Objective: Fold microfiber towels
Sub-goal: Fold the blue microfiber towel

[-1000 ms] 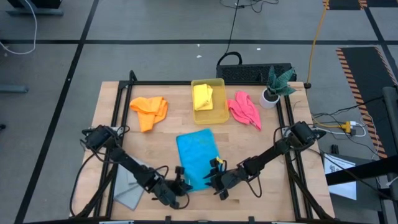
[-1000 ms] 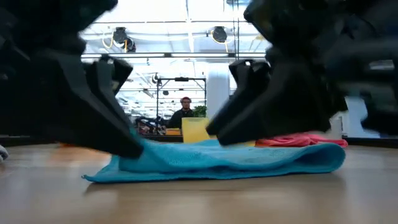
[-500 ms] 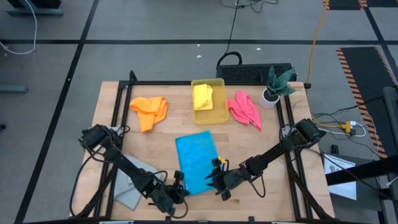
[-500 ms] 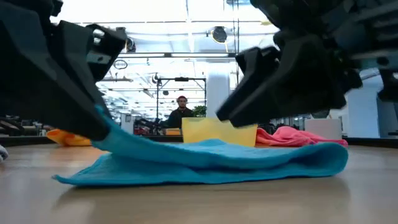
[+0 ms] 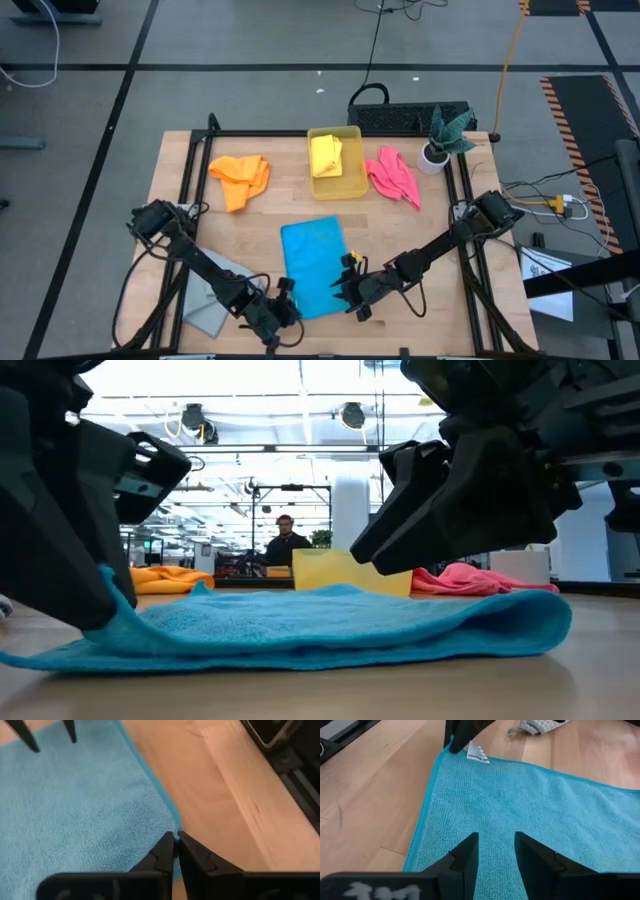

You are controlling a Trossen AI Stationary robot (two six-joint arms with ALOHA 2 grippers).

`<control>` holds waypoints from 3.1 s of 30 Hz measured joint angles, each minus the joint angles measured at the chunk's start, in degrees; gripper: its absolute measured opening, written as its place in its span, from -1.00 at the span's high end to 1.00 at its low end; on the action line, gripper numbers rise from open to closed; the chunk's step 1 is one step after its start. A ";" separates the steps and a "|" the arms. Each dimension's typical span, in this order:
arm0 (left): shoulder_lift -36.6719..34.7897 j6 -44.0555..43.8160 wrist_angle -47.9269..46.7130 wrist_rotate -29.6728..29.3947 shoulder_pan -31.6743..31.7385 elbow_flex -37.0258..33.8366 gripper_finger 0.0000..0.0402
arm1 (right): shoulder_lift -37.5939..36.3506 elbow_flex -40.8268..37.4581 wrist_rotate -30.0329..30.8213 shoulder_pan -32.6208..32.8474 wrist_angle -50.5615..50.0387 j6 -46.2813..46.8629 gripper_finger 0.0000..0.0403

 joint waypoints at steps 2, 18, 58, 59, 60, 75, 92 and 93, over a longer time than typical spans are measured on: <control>0.00 -3.34 0.01 0.38 0.28 0.00 0.73 | 0.00 0.00 0.00 0.00 0.00 -0.01 0.41; -6.67 -17.51 -19.71 2.47 0.50 -0.09 0.30 | 0.04 0.04 -0.02 -0.11 -0.22 0.05 0.41; -1.90 9.76 2.58 -4.20 3.13 -0.46 0.30 | -3.52 -0.01 -2.96 3.89 -12.32 0.56 0.41; -1.42 13.18 3.42 -3.83 3.00 -0.46 0.30 | -3.52 -0.02 -2.89 4.41 -13.23 0.46 0.41; -0.86 16.40 4.23 -2.70 2.88 -0.46 0.30 | -3.56 -0.02 -2.87 4.93 -13.83 0.40 0.41; 2.18 17.58 4.54 -0.48 2.39 -0.45 0.30 | -3.67 0.00 6.07 10.03 -17.58 -3.13 0.29; 1.29 11.74 -3.75 -4.21 2.70 -0.31 0.30 | -3.85 -9.45 3.13 10.58 -4.69 -9.28 0.29; 1.31 11.74 -3.93 -4.13 2.70 -0.31 0.30 | -3.85 -9.60 3.27 10.62 -4.61 -10.82 0.29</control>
